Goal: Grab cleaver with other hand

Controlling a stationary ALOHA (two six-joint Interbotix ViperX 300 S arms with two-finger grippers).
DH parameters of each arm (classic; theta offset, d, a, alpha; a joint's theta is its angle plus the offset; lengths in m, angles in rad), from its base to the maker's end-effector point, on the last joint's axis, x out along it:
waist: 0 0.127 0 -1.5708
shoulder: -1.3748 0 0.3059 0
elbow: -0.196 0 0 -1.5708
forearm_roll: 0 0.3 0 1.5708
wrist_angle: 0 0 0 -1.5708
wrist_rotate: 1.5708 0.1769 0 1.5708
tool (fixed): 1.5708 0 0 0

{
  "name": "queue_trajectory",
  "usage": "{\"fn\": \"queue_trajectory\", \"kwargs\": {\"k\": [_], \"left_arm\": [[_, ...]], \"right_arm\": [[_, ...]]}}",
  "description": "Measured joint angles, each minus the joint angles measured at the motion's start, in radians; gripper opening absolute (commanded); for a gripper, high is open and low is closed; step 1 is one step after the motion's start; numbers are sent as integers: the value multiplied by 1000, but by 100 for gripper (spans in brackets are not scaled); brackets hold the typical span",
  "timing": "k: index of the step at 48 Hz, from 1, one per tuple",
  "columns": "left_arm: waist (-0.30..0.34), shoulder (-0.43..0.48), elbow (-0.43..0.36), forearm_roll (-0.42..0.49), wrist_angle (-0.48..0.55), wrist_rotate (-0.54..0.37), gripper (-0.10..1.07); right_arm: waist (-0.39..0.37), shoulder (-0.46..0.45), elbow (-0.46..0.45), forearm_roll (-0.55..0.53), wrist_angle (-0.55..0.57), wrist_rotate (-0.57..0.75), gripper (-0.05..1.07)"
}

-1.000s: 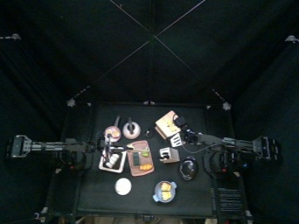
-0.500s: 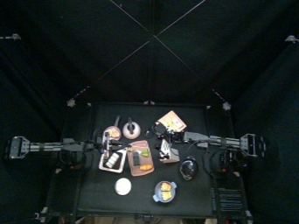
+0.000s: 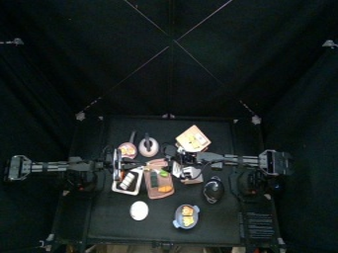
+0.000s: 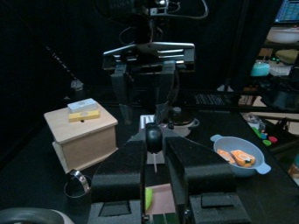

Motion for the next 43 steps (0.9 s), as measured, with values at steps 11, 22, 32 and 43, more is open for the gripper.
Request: {"fn": "queue_trajectory", "kwargs": {"k": [11, 22, 32, 43], "left_arm": [[0, 0, 8, 6, 0, 2, 48], [3, 0, 12, 74, 0, 5, 48], [14, 0, 23, 74, 5, 3, 48], [17, -3, 75, 37, 23, 2, 48]], "right_arm": [[0, 20, -12, -2, 5, -2, 71], [3, 32, -15, -11, 3, -3, 48], [8, 35, -18, -25, 9, -9, 34], [34, 35, -17, -104, 9, -5, 30]]}}
